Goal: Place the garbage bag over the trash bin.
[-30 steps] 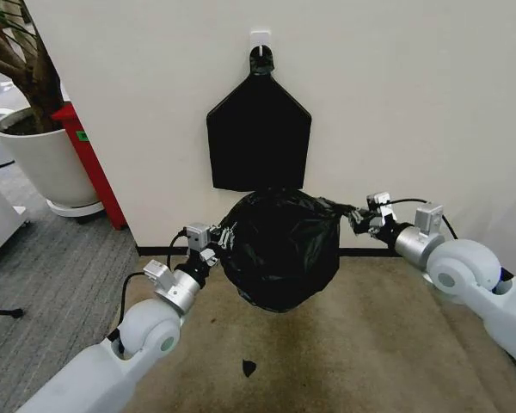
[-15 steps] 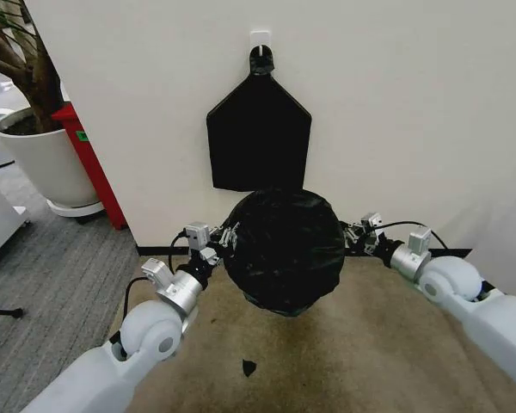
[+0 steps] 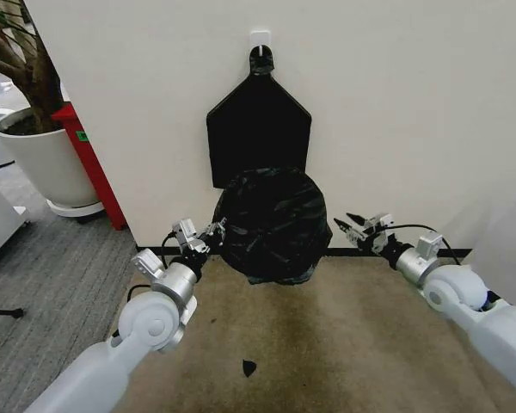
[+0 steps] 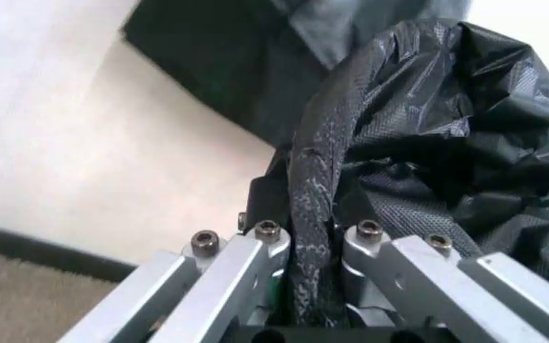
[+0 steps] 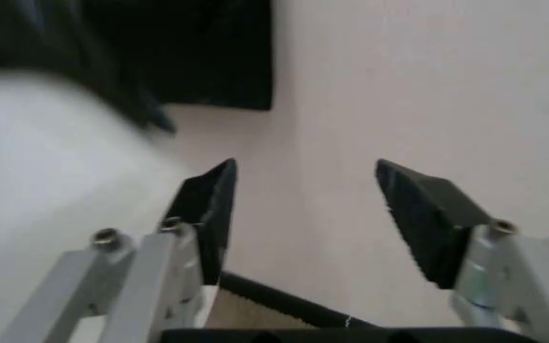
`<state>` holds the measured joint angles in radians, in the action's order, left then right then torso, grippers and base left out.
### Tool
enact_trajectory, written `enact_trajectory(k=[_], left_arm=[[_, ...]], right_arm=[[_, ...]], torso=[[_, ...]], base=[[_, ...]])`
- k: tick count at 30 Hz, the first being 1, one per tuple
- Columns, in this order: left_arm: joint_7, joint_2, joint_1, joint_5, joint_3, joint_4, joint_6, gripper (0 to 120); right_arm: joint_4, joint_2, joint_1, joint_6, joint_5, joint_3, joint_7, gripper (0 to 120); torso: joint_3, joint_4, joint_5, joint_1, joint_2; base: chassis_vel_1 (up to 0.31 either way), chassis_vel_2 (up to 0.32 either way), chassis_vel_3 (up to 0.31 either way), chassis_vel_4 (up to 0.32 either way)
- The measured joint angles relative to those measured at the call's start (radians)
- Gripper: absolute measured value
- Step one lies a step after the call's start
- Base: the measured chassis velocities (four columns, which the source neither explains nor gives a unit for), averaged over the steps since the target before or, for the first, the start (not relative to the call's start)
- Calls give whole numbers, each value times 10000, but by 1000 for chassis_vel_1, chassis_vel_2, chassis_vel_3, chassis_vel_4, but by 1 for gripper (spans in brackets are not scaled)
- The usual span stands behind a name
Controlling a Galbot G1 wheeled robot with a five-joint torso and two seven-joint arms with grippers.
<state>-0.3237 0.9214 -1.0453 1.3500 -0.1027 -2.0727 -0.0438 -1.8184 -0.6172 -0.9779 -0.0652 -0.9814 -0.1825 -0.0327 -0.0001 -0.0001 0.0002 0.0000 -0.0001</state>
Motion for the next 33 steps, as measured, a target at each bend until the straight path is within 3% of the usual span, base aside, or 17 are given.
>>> enact_trajectory(k=[3, 8, 9, 12, 15, 21, 26, 33], left_arm=[[-173, 29, 24, 322, -51, 67, 29, 4], [-676, 37, 258, 1482, -189, 255, 153, 4], [-676, 37, 258, 1482, -189, 255, 153, 4], [-964, 44, 449, 2151, -196, 357, 260, 4], [-1226, 70, 610, 2582, -145, 448, 325, 4], [-1567, 136, 787, 2890, 38, 520, 422, 4], [-1685, 130, 820, 2955, 83, 473, 452, 4], [-1685, 58, 737, 2838, 76, 302, 462, 4]], right_arm=[[-492, -43, -361, -192, -380, -441, 585, 61], [-2531, -602, -2730, -1304, -2882, -3211, 1778, 83], [-2531, -602, -2730, -1304, -2882, -3211, 1778, 83], [-3927, -1205, -4157, -1793, -4539, -4444, 2364, 95], [-5306, -1787, -5008, -2121, -5515, -5017, 2994, 100], [-6824, -2742, -5468, -2295, -5596, -4441, 4058, 100], [-6941, -3059, -5272, -2311, -4862, -3509, 4638, 100], [-6902, -3152, -4868, -2475, -4918, -3048, 5306, 100]], torso=[[1, 2, 0, 0, 0], [0, -1, -2, 0, 0], [0, -1, -2, 0, 0], [-1, -4, -2, 0, 0], [-1, -2, -6, 0, 0], [0, -1, -3, 0, 1], [0, 2, -2, 0, 0], [1, 2, -2, 0, 0]], base=[[0, 0, 0, 0], [0, 0, 0, 0], [0, 0, 0, 0], [0, 0, 0, 0], [0, 0, 0, 0], [0, 0, 0, 0], [0, 0, 0, 0], [0, 0, 0, 0]])
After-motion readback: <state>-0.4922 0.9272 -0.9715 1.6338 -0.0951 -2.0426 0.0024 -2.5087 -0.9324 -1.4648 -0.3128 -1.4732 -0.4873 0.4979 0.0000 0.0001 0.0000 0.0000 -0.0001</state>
